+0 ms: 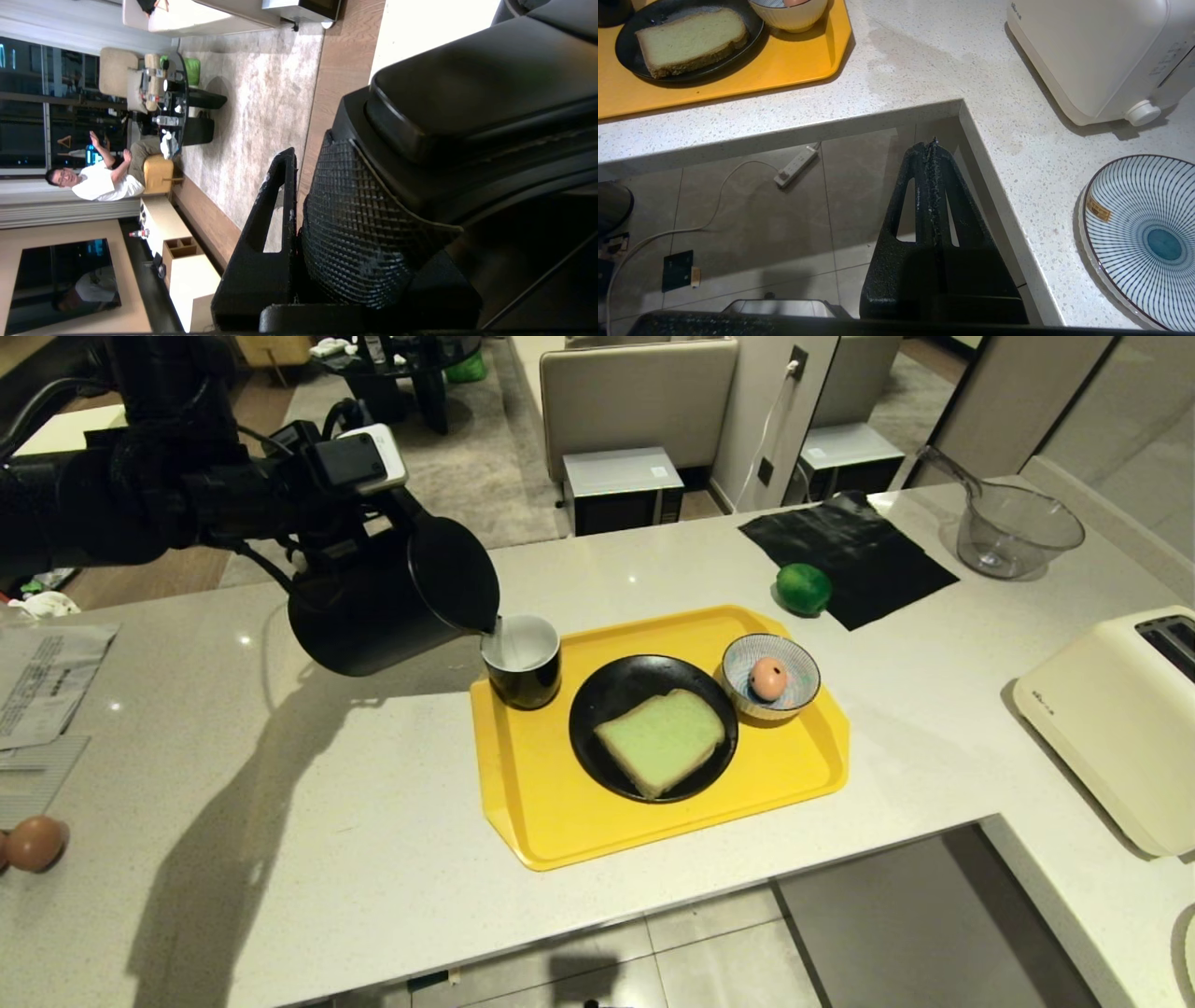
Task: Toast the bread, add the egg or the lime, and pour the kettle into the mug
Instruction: Pour water into a cup
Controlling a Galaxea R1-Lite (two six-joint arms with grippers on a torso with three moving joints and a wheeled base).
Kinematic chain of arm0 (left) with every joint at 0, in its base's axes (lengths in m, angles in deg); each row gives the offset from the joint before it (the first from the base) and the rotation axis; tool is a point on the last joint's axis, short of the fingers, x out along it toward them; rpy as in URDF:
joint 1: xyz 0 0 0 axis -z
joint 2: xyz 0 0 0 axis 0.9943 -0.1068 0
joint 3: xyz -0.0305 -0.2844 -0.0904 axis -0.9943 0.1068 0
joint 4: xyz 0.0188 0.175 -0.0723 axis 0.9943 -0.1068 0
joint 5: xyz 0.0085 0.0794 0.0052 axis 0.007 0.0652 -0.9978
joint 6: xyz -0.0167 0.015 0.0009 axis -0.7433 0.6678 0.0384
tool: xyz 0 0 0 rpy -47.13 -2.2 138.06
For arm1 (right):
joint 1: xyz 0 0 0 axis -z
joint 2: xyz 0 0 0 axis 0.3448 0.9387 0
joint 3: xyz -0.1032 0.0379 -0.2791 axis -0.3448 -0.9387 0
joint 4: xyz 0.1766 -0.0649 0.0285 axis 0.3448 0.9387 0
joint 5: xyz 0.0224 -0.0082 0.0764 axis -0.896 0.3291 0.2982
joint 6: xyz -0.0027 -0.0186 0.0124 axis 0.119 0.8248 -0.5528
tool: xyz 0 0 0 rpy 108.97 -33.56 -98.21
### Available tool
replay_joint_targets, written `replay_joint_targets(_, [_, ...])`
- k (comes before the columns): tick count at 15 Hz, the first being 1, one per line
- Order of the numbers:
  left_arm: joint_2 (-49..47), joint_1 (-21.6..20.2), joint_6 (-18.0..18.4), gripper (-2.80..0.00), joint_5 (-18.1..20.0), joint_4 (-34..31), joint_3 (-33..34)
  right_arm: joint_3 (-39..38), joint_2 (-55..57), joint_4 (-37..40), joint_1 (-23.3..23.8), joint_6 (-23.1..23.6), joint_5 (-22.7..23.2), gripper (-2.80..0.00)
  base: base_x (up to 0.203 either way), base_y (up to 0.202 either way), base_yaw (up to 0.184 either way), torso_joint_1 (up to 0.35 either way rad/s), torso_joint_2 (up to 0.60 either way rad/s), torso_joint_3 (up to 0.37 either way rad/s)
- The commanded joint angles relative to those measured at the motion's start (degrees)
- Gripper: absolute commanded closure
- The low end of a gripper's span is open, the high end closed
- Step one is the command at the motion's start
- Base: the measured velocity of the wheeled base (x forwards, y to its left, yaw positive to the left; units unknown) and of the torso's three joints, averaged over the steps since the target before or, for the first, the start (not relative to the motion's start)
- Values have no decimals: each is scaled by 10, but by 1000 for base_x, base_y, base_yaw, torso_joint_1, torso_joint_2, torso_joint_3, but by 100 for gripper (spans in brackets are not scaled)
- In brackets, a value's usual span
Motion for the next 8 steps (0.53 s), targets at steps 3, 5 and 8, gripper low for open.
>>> replay_joint_targets(3, [-6, 0, 4, 0, -13, 1, -1, -16, 1, 0, 0, 0, 0, 0, 0, 0, 0, 0, 0, 0])
replay_joint_targets(5, [-6, 0, 4, 0, -19, 3, -1, -16, 1, 0, 0, 0, 0, 0, 0, 0, 0, 0, 0, 0])
replay_joint_targets(8, [-13, 1, 3, 0, -25, 5, -5, -16, 1, 0, 0, 0, 0, 0, 0, 0, 0, 0, 0, 0])
